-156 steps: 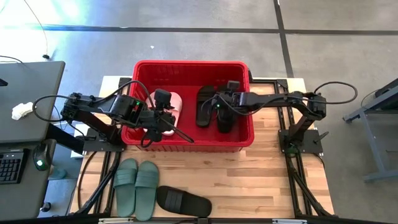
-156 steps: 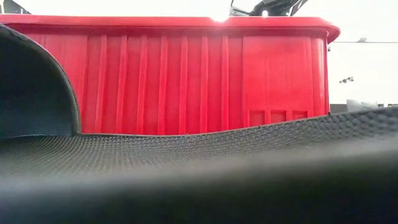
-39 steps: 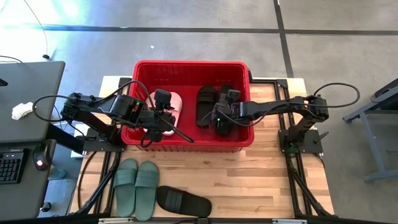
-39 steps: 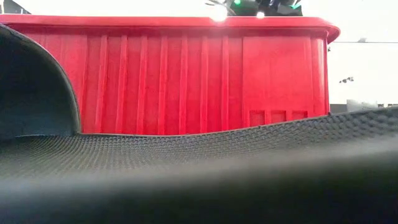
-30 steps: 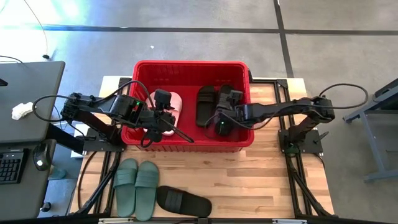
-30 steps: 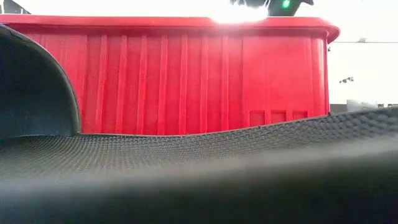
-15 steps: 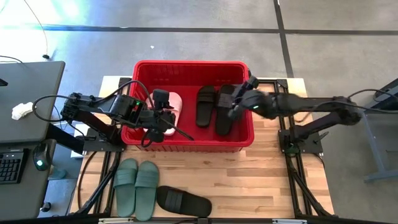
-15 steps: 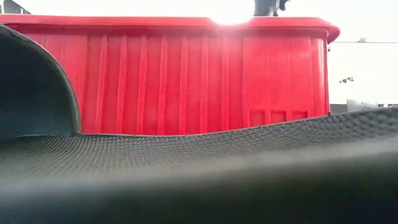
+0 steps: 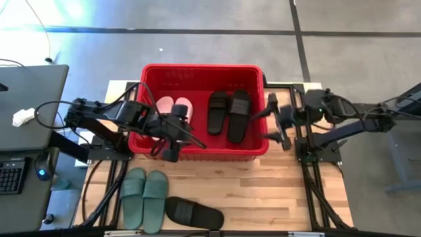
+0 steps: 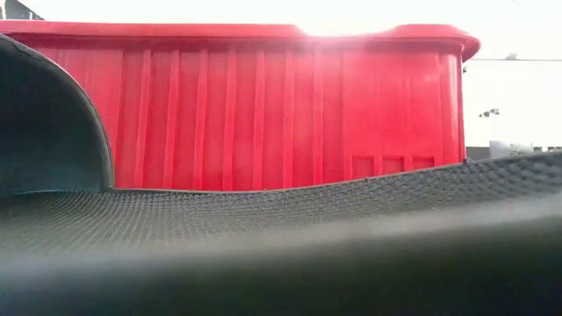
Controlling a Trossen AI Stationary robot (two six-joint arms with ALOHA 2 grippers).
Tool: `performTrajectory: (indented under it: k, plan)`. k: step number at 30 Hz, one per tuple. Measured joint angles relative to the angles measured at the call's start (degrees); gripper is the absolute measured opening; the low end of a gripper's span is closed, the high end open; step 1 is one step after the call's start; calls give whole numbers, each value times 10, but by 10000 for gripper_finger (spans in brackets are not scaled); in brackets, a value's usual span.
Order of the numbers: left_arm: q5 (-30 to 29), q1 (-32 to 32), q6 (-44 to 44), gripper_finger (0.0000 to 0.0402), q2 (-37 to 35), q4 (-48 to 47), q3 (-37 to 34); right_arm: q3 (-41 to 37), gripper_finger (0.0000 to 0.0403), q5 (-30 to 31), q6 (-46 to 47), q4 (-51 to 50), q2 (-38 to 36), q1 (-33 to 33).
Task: Pick and place slides into bin
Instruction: Put the black slide into the red bin
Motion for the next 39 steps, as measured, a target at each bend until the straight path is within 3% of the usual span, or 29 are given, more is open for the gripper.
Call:
performTrajectory:
  k: [5,11,17,23,30,39]
  plan:
    - [17,0,-11,221,-4,10,0,0,272,18,-109,-20,9,84]
    - [17,0,-33,221,-14,-14,1,0,272,139,-160,-81,56,178]
    - [-4,0,-50,221,-16,-29,0,0,272,262,-276,-95,130,264]
    - [-39,0,-52,221,-15,-29,0,0,272,357,-378,-94,218,305]
    - [-45,0,-52,221,-15,-29,0,0,270,366,-333,-56,312,306]
    - [-45,0,-52,221,-14,-29,0,-1,237,365,-333,30,399,324]
